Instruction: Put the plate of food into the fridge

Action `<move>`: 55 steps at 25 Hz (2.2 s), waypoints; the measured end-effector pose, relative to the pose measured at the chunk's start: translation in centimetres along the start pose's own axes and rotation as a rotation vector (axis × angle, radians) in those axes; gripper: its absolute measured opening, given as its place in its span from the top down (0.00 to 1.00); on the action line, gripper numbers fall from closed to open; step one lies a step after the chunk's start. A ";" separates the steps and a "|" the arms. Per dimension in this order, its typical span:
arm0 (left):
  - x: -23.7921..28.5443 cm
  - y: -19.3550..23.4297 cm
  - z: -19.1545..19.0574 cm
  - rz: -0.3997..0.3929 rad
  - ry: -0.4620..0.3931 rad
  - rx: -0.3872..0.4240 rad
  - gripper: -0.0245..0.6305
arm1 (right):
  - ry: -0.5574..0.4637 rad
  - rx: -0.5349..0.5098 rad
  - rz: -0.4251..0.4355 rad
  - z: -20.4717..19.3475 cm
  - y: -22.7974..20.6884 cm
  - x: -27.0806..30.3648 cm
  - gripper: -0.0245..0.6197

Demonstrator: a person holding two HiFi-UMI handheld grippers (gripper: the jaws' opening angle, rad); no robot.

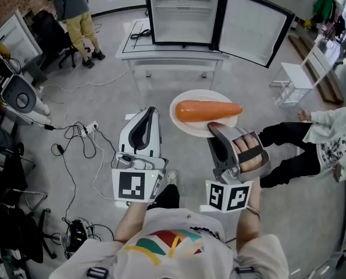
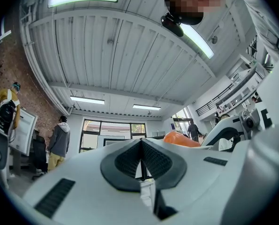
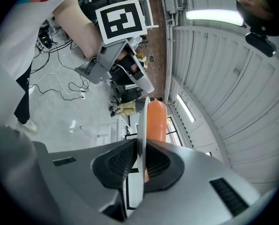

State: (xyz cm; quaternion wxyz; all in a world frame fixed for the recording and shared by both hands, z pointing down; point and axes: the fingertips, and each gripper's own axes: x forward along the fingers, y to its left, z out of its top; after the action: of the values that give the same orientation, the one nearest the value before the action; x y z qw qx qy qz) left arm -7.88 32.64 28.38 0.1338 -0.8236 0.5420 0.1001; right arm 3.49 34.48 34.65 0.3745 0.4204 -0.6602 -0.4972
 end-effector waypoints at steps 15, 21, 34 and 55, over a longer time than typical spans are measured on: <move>13.8 7.2 -2.7 -0.042 -0.033 -0.009 0.95 | 0.037 -0.006 -0.024 -3.4 -4.3 13.9 0.91; 18.3 10.5 -4.1 -0.055 -0.046 -0.008 0.95 | 0.054 -0.007 -0.019 -4.3 -4.9 19.3 0.91; 23.0 14.0 -6.3 -0.075 -0.034 -0.017 0.95 | 0.069 0.010 -0.013 -5.2 -5.2 25.3 0.90; 36.5 16.6 -11.7 -0.015 -0.008 -0.033 0.95 | 0.017 -0.025 -0.006 -13.4 -8.7 38.3 0.90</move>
State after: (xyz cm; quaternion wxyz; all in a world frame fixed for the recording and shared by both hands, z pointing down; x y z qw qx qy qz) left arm -8.58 -9.06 26.27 0.1228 -0.8294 0.5335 0.1112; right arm 3.28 -6.90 32.10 0.3840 0.4219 -0.6494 -0.5029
